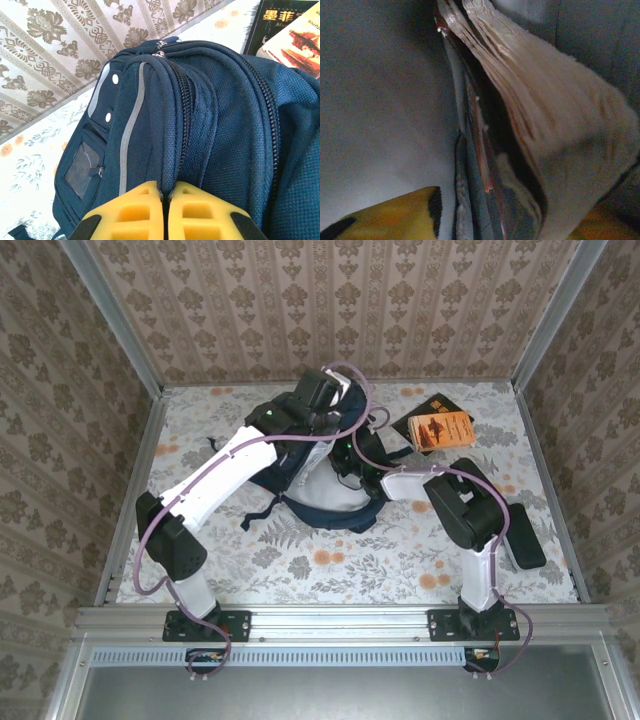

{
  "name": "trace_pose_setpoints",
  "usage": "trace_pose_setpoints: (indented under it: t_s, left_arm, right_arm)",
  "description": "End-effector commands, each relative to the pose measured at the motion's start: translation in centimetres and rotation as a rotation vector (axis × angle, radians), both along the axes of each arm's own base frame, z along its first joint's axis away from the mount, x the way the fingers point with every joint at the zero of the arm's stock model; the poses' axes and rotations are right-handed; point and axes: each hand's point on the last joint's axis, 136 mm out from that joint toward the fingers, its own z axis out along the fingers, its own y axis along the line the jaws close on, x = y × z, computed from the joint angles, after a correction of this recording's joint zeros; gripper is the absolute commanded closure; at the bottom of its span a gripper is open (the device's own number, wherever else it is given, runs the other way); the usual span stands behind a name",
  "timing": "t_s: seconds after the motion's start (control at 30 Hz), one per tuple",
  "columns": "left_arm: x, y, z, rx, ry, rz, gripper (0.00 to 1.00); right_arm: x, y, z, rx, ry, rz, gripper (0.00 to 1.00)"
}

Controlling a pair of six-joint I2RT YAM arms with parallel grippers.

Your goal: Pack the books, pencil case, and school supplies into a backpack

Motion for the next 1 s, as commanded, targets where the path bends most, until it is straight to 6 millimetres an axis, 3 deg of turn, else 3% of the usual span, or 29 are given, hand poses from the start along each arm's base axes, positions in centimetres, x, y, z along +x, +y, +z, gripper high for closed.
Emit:
trace_pose_setpoints:
  t_s: [0.0, 0.33, 0.57, 0.6, 0.8, 0.97]
  left_arm:
    - [0.5, 1.2, 5.6, -0.146, -0.104, 0.051, 0.93]
    - [2.3, 3.1, 2.6, -0.125, -0.048, 0.087, 0.94]
    - [2.3, 4.2, 1.4, -0.128, -0.015, 0.09, 0.94]
    - [2.2, 4.4, 1.3, -0.125, -0.015, 0.093, 0.94]
    - [1.5, 5.9, 0.7, -0.073, -0.017, 0.085, 0.94]
    - [-1.5, 5.9, -1.8, -0.014, 0.072, -0.05, 0.95]
  right_arm:
    - [-1.5, -1.2, 3.0, 0.041, -0.023, 0.031, 0.45]
    - [-8.2, -3.5, 5.0, 0.08, 0.138, 0.098, 0.45]
    - [-11.8, -6.9, 4.1, -0.058, 0.15, 0.114, 0.48]
    - [-12.2, -7.4, 5.2, -0.081, 0.116, 0.126, 0.5]
    - [-13.2, -12.3, 6.8, -0.379, 0.051, 0.119, 0.47]
    - [-12.0, -17.9, 5.9, -0.613, 0.112, 0.093, 0.39]
